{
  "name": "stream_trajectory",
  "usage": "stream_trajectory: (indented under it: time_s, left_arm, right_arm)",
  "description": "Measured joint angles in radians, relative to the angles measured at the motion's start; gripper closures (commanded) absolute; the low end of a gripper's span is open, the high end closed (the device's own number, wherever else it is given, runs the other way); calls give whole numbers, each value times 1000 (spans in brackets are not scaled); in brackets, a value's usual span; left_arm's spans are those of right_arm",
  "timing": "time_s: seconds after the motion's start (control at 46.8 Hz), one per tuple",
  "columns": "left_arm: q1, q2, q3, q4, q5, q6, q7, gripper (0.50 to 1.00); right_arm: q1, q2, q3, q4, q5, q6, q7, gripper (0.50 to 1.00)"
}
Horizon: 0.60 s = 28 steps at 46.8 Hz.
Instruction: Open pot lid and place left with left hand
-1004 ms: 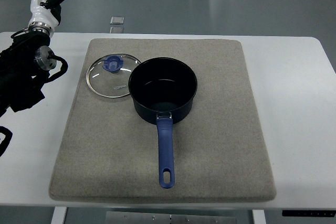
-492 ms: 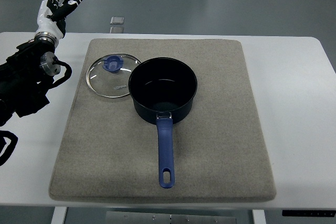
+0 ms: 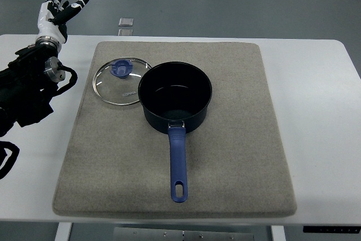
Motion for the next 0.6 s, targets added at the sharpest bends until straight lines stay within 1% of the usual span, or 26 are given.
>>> stream_trajectory:
  time_s: [0.128, 0.598]
  left_arm:
    - [0, -2, 1, 0, 2, 17, 0, 512]
    - [-2, -4, -2, 0, 5, 29, 0, 512]
  right_arm:
    - [0, 0, 0, 0, 0, 0, 0, 583]
    - [0, 0, 0, 0, 0, 0, 0, 583]
